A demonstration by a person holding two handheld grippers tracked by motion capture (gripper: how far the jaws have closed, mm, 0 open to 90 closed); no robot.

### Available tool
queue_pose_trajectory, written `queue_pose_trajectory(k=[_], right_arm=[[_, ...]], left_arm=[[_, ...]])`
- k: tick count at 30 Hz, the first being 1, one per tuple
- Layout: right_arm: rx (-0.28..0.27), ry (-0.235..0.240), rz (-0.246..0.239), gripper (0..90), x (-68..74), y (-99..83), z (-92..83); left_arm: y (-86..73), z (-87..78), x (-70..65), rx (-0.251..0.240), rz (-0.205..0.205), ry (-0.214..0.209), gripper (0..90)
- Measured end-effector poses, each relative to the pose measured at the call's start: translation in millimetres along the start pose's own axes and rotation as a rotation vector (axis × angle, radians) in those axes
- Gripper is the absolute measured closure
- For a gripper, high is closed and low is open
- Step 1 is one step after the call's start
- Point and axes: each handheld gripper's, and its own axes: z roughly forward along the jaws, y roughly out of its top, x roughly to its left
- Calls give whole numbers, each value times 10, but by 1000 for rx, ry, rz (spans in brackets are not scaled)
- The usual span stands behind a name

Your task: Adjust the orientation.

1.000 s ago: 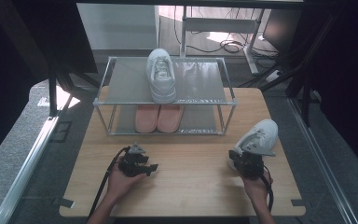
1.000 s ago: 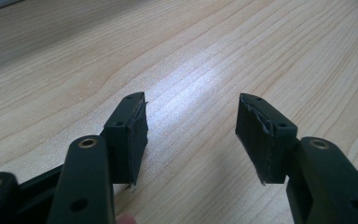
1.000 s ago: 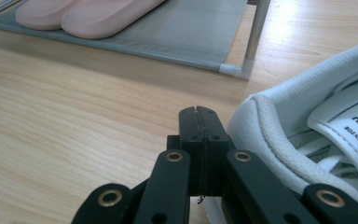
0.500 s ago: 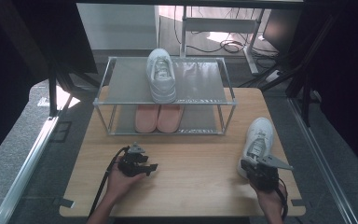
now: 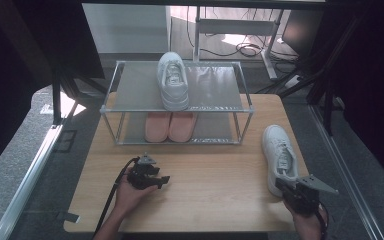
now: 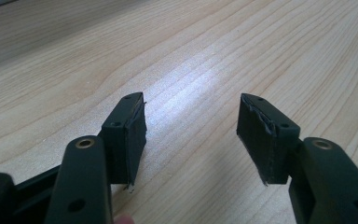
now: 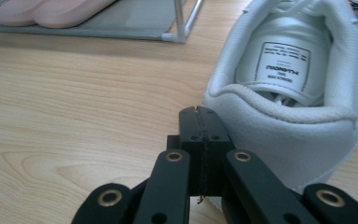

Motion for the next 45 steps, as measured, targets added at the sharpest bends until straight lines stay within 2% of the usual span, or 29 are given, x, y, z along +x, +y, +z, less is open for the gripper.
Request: queue_pose_trajectory(k=[5, 12, 26, 32, 40, 45], right_arm=[[-3, -29, 15, 896, -113, -40, -86], [-19, -76, 53, 896, -312, -79, -181], [-39, -123, 100, 896, -585, -52, -237], [-47, -132, 106, 896, -642, -35, -227], [-41, -116, 91, 895, -653, -8, -167], [-52, -92, 63, 843, -607, 4, -184]], left_arm=[[-1, -1, 0, 0, -7, 0, 423], [2, 11, -8, 7, 7, 0, 423], [0, 21, -11, 12, 8, 3, 424], [1, 18, -10, 12, 8, 4, 424], [2, 12, -7, 11, 9, 5, 424], [1, 14, -3, 11, 9, 6, 424]])
